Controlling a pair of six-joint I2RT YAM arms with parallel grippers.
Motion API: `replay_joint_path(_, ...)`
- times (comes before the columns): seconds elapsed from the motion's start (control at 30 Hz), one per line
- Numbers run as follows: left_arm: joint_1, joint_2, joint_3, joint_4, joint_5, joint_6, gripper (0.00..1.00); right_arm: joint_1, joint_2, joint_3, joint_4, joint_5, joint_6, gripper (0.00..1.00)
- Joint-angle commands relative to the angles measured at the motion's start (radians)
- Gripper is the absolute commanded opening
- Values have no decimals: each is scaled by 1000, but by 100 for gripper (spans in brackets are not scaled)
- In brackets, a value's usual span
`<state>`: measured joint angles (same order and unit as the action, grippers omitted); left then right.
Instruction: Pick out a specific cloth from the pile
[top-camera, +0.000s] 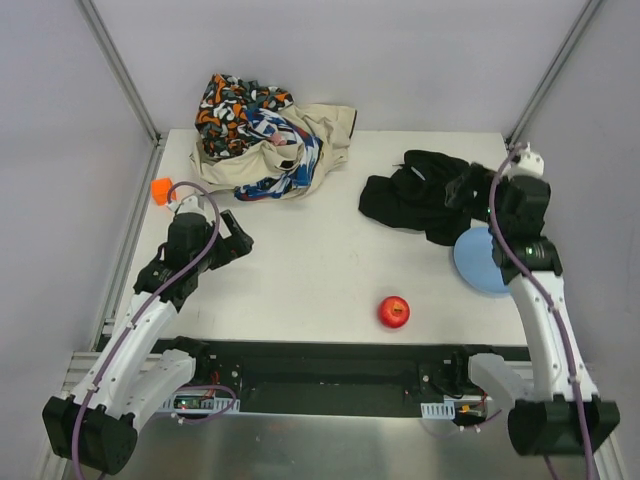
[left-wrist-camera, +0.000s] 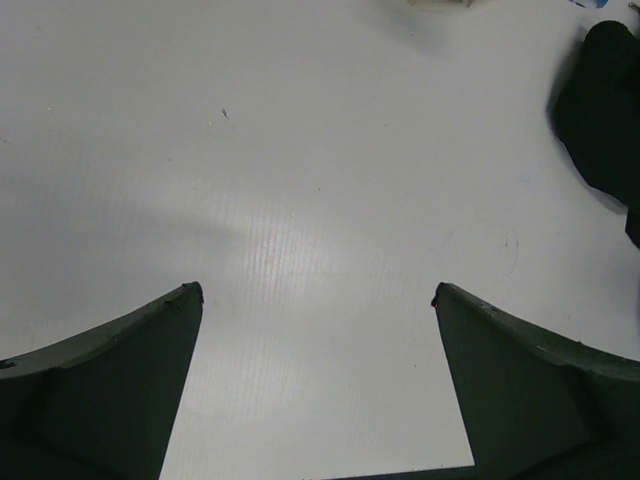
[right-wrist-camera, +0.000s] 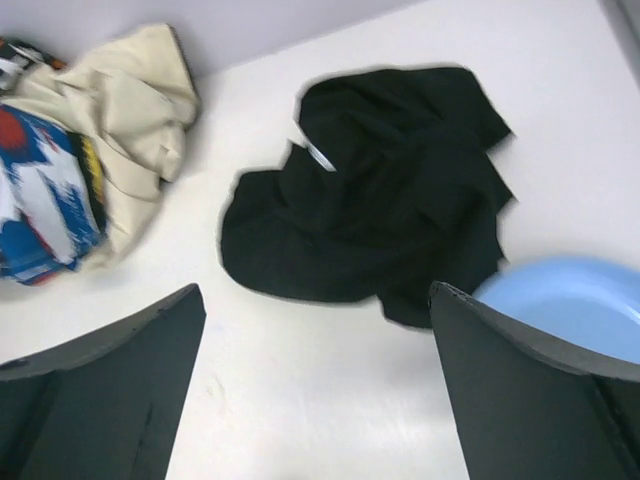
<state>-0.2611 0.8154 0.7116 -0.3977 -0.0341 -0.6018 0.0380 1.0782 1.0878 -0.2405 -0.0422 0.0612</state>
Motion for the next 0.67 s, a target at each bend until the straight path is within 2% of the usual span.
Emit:
replay_joint_path(0.0,-4,-47,-18,-15,-33,-38,99,-1,-193,-245,-138,174,-37,96)
replay_joint_path(0.13,-4,-64,-37,-30,-50,-42,99,-1,-384,-406,-123,192,11,96)
replay_joint_path(0.23,-4,-71,-46,-36,-46,-36,99,-1,-472,-459,-108,215,26,96)
replay_joint_path(0.63,-4,-105,-61,-46,-69,-23,99,-1,-511,-467,-102,234,32,95)
